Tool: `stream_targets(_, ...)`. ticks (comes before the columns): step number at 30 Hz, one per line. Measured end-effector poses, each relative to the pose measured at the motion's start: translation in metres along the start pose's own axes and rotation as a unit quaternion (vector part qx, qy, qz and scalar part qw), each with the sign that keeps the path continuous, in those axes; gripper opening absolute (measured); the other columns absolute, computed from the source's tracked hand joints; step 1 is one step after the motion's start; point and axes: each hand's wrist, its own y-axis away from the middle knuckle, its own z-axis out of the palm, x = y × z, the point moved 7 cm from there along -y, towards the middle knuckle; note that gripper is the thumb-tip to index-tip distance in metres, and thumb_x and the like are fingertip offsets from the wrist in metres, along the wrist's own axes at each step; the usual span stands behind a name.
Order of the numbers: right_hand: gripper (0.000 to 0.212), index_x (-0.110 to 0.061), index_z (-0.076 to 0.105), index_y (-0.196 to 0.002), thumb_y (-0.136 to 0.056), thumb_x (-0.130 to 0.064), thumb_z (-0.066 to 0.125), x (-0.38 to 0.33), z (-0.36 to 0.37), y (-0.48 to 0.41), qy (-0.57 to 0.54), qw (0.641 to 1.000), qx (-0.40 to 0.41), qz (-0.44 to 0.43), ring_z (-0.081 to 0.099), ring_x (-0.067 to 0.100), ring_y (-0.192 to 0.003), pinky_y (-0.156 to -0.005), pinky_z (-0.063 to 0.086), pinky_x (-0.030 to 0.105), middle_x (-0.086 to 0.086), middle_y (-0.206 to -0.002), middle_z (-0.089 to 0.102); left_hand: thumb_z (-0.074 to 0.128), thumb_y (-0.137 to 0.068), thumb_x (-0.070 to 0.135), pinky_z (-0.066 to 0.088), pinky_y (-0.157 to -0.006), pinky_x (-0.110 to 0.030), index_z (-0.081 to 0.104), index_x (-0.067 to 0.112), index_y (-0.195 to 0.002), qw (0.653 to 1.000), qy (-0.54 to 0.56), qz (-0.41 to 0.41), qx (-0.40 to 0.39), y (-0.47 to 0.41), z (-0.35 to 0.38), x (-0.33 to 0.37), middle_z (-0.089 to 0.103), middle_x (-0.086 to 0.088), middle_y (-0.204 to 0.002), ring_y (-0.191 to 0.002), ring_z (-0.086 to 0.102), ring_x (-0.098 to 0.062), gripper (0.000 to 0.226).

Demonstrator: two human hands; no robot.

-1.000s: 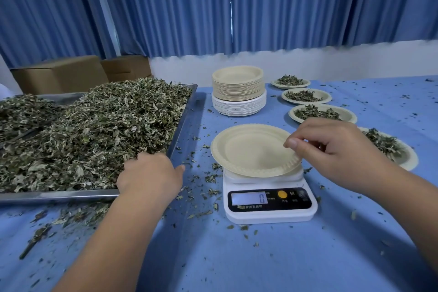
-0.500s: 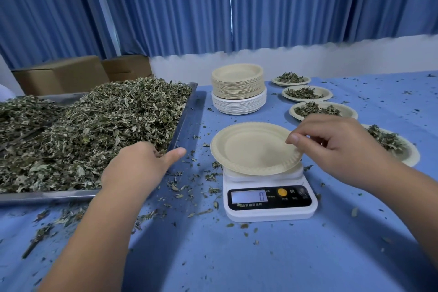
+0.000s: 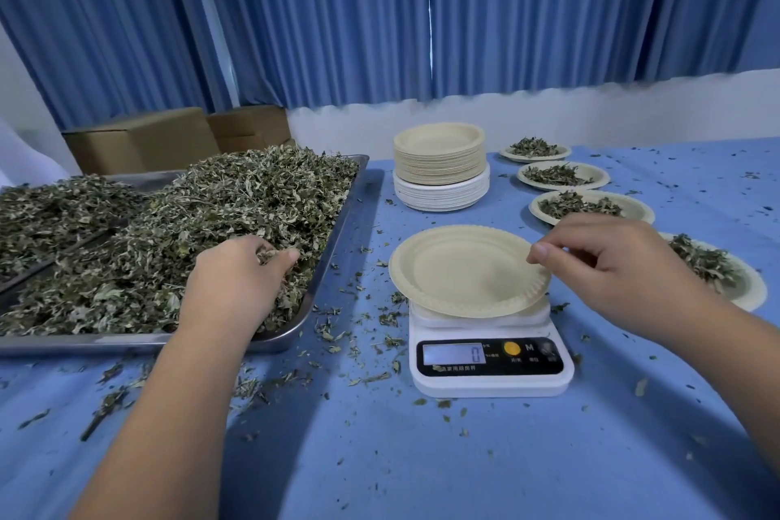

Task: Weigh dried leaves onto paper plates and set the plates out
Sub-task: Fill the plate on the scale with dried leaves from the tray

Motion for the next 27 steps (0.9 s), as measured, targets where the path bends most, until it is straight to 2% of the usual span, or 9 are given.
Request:
stream_targets(3, 0.020, -0.022, 0.073, -0.077, -0.090, -0.026, 0.059, 0.001, 0.001, 0.000, 0.003, 1.000, -0.004, 0.004, 0.053, 0.002, -0.073, -0.060, 0.035, 0.006, -0.007, -0.074, 0.063, 0.050, -0.092, 0.058, 0.033, -0.043, -0.024, 0.063, 0.016, -0.110, 1.000, 0.006, 0.010, 0.008, -0.001, 0.001, 0.000, 0.060, -0.005, -0.055, -0.046, 0.054, -0.020, 0.048)
stream_targets(6, 0.021, -0.020, 0.075, -0.077, -0.090, -0.026, 0.059, 0.002, -0.001, 0.001, -0.010, 1.000, 0.005, 0.012, 0.052, -0.001, -0.068, -0.058, 0.034, 0.005, -0.006, -0.071, 0.061, 0.047, -0.093, 0.057, 0.033, -0.042, -0.024, 0.062, 0.015, -0.110, 0.999, -0.007, 0.016, 0.030, 0.000, -0.002, -0.001, 0.054, -0.003, -0.047, -0.044, 0.054, -0.020, 0.048)
stream_targets(11, 0.020, -0.022, 0.074, -0.076, -0.091, -0.023, 0.061, 0.002, -0.005, 0.001, -0.023, 0.999, 0.017, 0.016, 0.049, -0.002, -0.062, -0.055, 0.033, 0.008, -0.003, -0.068, 0.058, 0.046, -0.094, 0.056, 0.036, -0.042, -0.024, 0.063, 0.013, -0.105, 0.999, -0.014, 0.010, 0.043, -0.001, -0.007, -0.005, 0.057, -0.006, -0.048, -0.046, 0.057, -0.022, 0.047)
stream_targets(13, 0.020, -0.023, 0.074, -0.076, -0.091, -0.023, 0.061, 0.002, -0.007, 0.000, -0.023, 0.999, 0.016, 0.016, 0.049, -0.001, -0.063, -0.055, 0.032, 0.009, -0.002, -0.068, 0.058, 0.045, -0.094, 0.055, 0.034, -0.042, -0.025, 0.063, 0.009, -0.095, 0.998, -0.008, 0.017, 0.061, -0.002, -0.014, -0.002, 0.056, -0.006, -0.047, -0.045, 0.055, -0.021, 0.049)
stream_targets(20, 0.021, -0.020, 0.074, -0.075, -0.091, -0.023, 0.061, -0.002, -0.011, -0.002, -0.030, 0.999, 0.021, -0.004, 0.050, -0.004, -0.066, -0.059, 0.033, 0.006, -0.008, -0.065, 0.057, 0.047, -0.096, 0.049, 0.029, -0.042, -0.023, 0.059, 0.020, -0.075, 0.989, 0.073, 0.060, 0.114, 0.005, -0.041, 0.036, 0.057, 0.003, -0.048, -0.041, 0.051, -0.009, 0.038)
stream_targets(23, 0.021, -0.018, 0.074, -0.075, -0.091, -0.023, 0.060, -0.002, -0.011, -0.003, -0.033, 0.999, 0.024, -0.008, 0.050, -0.005, -0.066, -0.060, 0.033, 0.006, -0.008, -0.065, 0.056, 0.049, -0.096, 0.048, 0.036, -0.037, -0.015, 0.060, 0.020, -0.070, 0.980, 0.143, 0.083, 0.108, 0.007, -0.049, 0.067, 0.060, 0.002, -0.052, -0.039, 0.055, -0.007, 0.039)
stream_targets(24, 0.021, -0.018, 0.074, -0.075, -0.091, -0.023, 0.060, -0.001, -0.011, -0.003, -0.034, 0.999, 0.026, -0.009, 0.050, -0.005, -0.066, -0.059, 0.033, 0.006, -0.007, -0.065, 0.057, 0.050, -0.095, 0.048, 0.044, -0.040, -0.018, 0.062, 0.019, -0.072, 0.976, 0.178, 0.091, 0.092, 0.008, -0.048, 0.078, 0.063, 0.001, -0.056, -0.043, 0.059, -0.007, 0.039)
stream_targets(25, 0.022, -0.017, 0.074, -0.075, -0.091, -0.023, 0.060, -0.001, -0.011, -0.003, -0.034, 0.999, 0.027, -0.010, 0.050, -0.004, -0.066, -0.059, 0.033, 0.006, -0.007, -0.065, 0.057, 0.050, -0.095, 0.049, 0.052, -0.047, -0.027, 0.063, 0.017, -0.074, 0.970, 0.205, 0.103, 0.077, 0.010, -0.047, 0.091, 0.065, -0.001, -0.060, -0.048, 0.063, -0.011, 0.039)
stream_targets(27, 0.022, -0.017, 0.074, -0.075, -0.091, -0.023, 0.060, 0.000, -0.011, -0.002, -0.032, 0.999, 0.027, -0.009, 0.050, -0.003, -0.066, -0.059, 0.033, 0.007, -0.007, -0.065, 0.056, 0.051, -0.094, 0.049, 0.055, -0.058, -0.036, 0.064, 0.014, -0.075, 0.962, 0.231, 0.132, 0.062, 0.015, -0.043, 0.120, 0.067, -0.003, -0.064, -0.056, 0.065, -0.020, 0.042)
